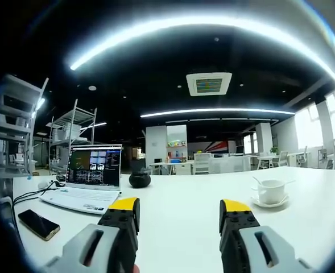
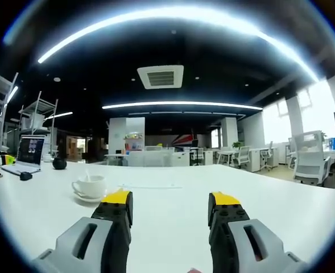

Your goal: Tidy tabletop coffee trays, cups and spoons，present forward

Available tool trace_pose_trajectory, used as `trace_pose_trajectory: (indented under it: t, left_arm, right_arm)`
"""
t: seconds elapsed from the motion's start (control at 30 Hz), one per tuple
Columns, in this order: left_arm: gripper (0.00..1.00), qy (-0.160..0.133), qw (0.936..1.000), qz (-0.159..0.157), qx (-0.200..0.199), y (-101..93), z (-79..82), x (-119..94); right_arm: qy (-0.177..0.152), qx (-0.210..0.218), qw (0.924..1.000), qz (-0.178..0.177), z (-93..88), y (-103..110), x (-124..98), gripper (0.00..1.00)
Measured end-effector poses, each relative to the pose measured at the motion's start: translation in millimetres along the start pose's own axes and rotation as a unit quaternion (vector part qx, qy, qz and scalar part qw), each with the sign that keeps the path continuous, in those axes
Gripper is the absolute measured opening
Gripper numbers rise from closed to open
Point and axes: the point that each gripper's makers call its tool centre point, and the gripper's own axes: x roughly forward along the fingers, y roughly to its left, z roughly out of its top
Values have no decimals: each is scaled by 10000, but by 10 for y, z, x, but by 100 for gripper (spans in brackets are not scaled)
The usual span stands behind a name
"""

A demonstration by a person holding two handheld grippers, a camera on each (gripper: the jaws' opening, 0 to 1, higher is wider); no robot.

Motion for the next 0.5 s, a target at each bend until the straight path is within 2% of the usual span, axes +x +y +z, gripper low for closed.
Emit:
trace_pose_trajectory:
  t: [0.5]
  left_arm:
    - [57,23,10000,10,-68,33,-15,-4]
  right_arm:
    - [-37,-3,10000,-18,28,13,-8,54]
